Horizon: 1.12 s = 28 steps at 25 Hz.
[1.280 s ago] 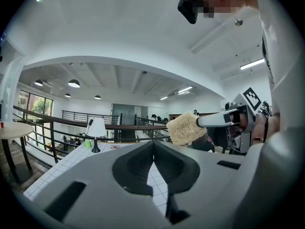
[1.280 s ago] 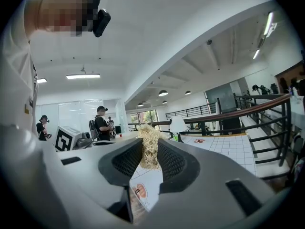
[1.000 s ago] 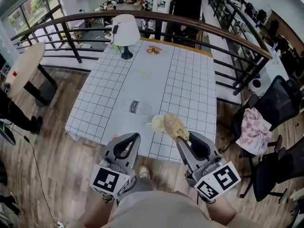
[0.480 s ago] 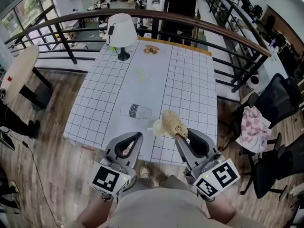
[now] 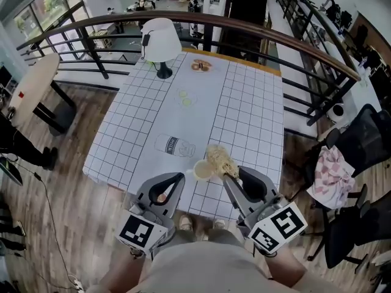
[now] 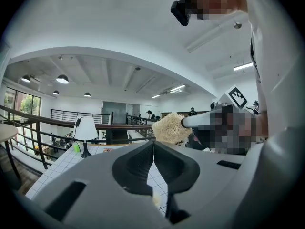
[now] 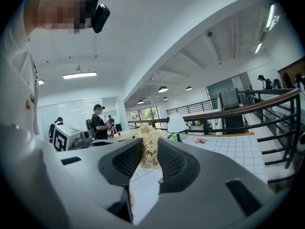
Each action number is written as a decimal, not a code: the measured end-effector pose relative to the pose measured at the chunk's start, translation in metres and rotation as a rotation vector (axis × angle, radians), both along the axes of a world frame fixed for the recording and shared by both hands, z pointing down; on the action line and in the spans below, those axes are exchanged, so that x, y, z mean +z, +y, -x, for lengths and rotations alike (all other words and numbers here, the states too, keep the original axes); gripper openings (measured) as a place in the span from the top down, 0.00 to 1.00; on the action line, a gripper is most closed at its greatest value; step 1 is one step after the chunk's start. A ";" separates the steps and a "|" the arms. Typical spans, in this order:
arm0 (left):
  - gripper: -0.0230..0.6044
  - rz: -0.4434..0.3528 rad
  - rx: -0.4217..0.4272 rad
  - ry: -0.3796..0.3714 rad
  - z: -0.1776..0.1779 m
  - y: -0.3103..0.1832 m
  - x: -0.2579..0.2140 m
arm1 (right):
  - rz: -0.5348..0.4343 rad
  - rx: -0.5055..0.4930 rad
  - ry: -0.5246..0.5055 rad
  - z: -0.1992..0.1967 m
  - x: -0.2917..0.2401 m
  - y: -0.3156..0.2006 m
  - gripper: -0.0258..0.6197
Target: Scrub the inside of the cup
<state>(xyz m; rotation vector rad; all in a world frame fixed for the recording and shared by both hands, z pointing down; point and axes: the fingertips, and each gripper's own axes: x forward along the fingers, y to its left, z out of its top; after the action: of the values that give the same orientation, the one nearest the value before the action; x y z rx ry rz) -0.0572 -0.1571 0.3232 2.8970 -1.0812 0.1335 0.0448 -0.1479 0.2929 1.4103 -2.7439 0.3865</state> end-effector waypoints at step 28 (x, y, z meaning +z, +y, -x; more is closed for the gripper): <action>0.79 0.163 0.118 -0.354 -0.018 -0.035 0.170 | 0.196 -0.095 0.085 -0.009 0.110 -0.046 0.81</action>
<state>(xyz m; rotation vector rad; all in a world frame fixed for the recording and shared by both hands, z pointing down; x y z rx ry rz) -0.0391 -0.1923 0.4929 2.8516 -0.8846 0.7261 0.0537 -0.1939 0.4033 1.2154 -2.6102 0.5599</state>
